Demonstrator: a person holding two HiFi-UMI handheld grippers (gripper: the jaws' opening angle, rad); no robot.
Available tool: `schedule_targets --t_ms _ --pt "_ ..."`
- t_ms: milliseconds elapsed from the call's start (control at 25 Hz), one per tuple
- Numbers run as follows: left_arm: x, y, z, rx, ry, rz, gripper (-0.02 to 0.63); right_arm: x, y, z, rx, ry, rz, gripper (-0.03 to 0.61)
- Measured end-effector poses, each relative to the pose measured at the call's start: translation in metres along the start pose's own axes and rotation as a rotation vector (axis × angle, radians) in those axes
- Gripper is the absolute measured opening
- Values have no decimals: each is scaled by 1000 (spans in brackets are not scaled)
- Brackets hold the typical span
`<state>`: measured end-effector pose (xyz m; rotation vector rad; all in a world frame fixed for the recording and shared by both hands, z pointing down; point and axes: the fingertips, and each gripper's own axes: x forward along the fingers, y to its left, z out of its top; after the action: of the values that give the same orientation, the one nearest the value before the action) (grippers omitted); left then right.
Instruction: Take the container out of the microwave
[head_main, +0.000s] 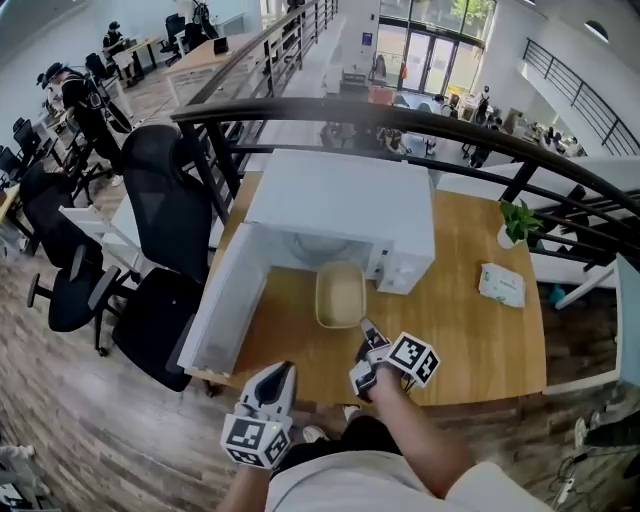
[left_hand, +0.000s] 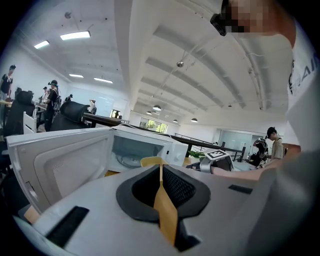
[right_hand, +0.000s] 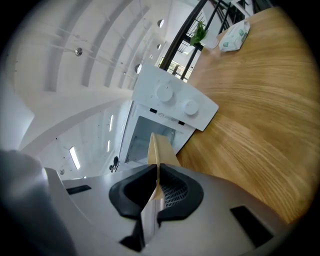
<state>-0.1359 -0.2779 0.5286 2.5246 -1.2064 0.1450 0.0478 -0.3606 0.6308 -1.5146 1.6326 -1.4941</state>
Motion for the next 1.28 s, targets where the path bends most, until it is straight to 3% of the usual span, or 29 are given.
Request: schedule_targets --t_ms 280,600,720,840,1040,1280 --pt "-1 -22 -8 4 0 -57 44 -53 -47 -4 -19 -8 -74 34" --pt "-13 -29 -18 -2 23 -74 44 -63 -109 -18 30 13 -170 34" --pt "-16 -29 -21 2 30 -72 44 -65 -117 -20 -3 23 -200 34" --pt "-17 -25 -20 1 31 -69 44 -64 -115 -18 -105 39 -218 39" --pt "-16 -17 -15 -21 17 -70 44 -62 -85 -6 -355 20 -159 209" --pt "-15 -11 4 14 -20 -56 44 -73 -18 -1 -719 6 -51 179"
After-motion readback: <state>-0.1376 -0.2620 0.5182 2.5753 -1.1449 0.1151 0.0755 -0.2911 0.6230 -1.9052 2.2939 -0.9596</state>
